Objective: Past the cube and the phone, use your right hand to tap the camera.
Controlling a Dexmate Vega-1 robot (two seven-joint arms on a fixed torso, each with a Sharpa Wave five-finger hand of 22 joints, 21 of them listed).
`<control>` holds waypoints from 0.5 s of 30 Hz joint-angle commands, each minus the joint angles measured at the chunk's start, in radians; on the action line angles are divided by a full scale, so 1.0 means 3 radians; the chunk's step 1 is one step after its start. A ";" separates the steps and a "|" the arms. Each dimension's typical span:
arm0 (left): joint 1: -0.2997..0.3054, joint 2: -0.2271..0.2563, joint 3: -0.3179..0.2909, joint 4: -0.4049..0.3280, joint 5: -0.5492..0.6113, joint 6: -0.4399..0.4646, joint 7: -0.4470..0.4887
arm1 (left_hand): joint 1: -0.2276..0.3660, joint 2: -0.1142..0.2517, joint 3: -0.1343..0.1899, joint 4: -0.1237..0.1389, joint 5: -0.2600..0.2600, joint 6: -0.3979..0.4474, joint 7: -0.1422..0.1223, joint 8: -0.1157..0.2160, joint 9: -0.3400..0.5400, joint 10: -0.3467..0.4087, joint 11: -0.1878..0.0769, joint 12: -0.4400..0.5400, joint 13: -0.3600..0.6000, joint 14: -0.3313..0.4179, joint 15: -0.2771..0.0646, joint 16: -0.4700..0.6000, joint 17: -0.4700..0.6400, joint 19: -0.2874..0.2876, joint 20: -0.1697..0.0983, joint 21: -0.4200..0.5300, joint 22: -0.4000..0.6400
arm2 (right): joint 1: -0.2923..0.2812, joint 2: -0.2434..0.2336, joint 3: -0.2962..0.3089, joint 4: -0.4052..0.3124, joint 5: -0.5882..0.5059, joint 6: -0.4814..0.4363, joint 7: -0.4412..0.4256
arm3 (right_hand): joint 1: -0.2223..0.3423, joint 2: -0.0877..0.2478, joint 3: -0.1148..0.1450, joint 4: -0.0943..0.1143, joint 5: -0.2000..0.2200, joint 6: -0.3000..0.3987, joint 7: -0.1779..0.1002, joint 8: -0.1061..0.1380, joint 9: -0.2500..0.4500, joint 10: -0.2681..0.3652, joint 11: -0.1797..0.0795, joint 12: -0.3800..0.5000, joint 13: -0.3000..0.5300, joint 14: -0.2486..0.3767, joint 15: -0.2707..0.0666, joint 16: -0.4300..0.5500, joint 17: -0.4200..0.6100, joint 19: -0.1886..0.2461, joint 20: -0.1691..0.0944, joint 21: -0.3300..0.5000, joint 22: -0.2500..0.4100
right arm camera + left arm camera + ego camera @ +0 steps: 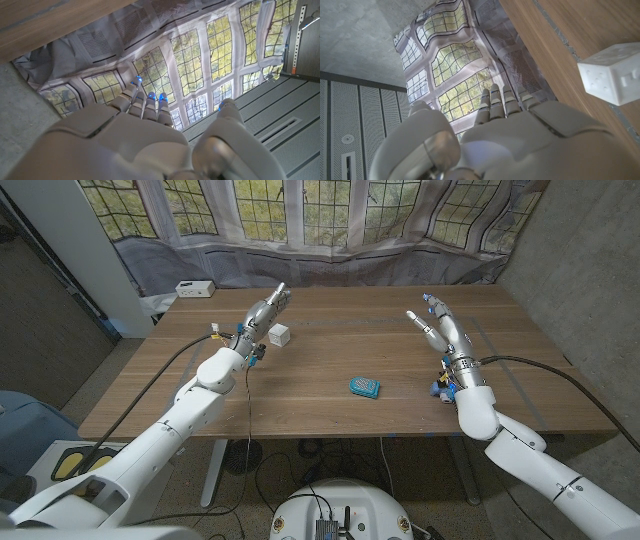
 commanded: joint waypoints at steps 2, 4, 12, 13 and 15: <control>0.0052 0.0021 -0.0046 -0.0047 -0.0071 -0.0002 -0.0012 | 0.0004 -0.0012 0.0012 -0.0011 -0.0009 -0.0011 0.0006 -0.0004 0.0007 0.0023 0.0013 -0.0012 0.0019 0.0028 0.0013 -0.0009 0.0005 0.0015 -0.0010 0.0008 0.0016 | 0.0301 0.0201 -0.0077 0.0297 0.0320 0.0305 0.0223 | 0.0015 -0.0037 0.0002 -0.0005 0.0010 0.0060 0.0010 0.0018 0.0002 0.0038 0.0012 0.0020 0.0010 0.0029 0.0022 0.0000 0.0006 0.0013 0.0015 -0.0024 0.0004; 0.0063 0.0002 -0.0065 -0.0039 -0.0116 -0.0035 -0.0027 | 0.0005 -0.0012 0.0013 -0.0012 -0.0009 -0.0013 0.0006 -0.0004 0.0007 0.0021 0.0010 -0.0013 0.0019 0.0028 0.0011 -0.0009 0.0005 0.0013 -0.0008 0.0008 0.0016 | 0.0326 0.0237 -0.0081 0.0322 0.0371 0.0351 0.0241 | 0.0014 -0.0039 0.0000 -0.0004 0.0010 0.0068 0.0014 0.0019 0.0002 0.0047 0.0014 0.0021 0.0010 0.0032 0.0023 0.0000 0.0007 0.0015 0.0021 -0.0026 0.0004; 0.0092 -0.0011 -0.0090 -0.0130 -0.0198 0.0016 -0.0011 | 0.0007 -0.0007 0.0018 -0.0013 -0.0010 -0.0004 0.0012 0.0004 0.0007 0.0025 0.0012 -0.0011 0.0019 0.0033 0.0012 -0.0008 0.0005 0.0016 -0.0013 0.0008 0.0016 | 0.0493 0.0323 -0.0112 0.0476 0.0694 0.0499 0.0509 | 0.0001 -0.0043 -0.0006 0.0003 0.0010 0.0081 0.0023 0.0016 0.0002 0.0056 0.0027 0.0015 0.0011 0.0045 0.0036 0.0000 0.0011 0.0024 0.0025 -0.0036 0.0004; 0.0095 -0.0007 -0.0085 -0.0145 -0.0185 0.0028 0.0001 | 0.0008 -0.0006 0.0019 -0.0013 -0.0010 -0.0002 0.0010 0.0005 0.0007 0.0025 0.0013 -0.0011 0.0019 0.0034 0.0013 -0.0007 0.0005 0.0017 -0.0014 0.0008 0.0016 | 0.0523 0.0342 -0.0117 0.0519 0.0754 0.0536 0.0550 | -0.0001 -0.0044 -0.0007 0.0003 0.0010 0.0081 0.0025 0.0015 0.0002 0.0056 0.0027 0.0014 0.0011 0.0045 0.0039 0.0000 0.0011 0.0025 0.0026 -0.0037 0.0004; 0.0103 0.0003 -0.0075 -0.0167 -0.0135 0.0039 0.0038 | 0.0009 -0.0004 0.0021 -0.0014 -0.0010 -0.0003 0.0015 0.0005 0.0007 0.0025 0.0009 -0.0011 0.0018 0.0034 0.0010 -0.0007 0.0005 0.0017 -0.0013 0.0008 0.0016 | 0.0601 0.0372 -0.0134 0.0651 0.0917 0.0677 0.0693 | -0.0007 -0.0046 -0.0010 0.0006 0.0010 0.0086 0.0028 0.0015 0.0002 0.0057 0.0028 0.0012 0.0011 0.0046 0.0038 -0.0001 0.0012 0.0025 0.0033 -0.0040 0.0004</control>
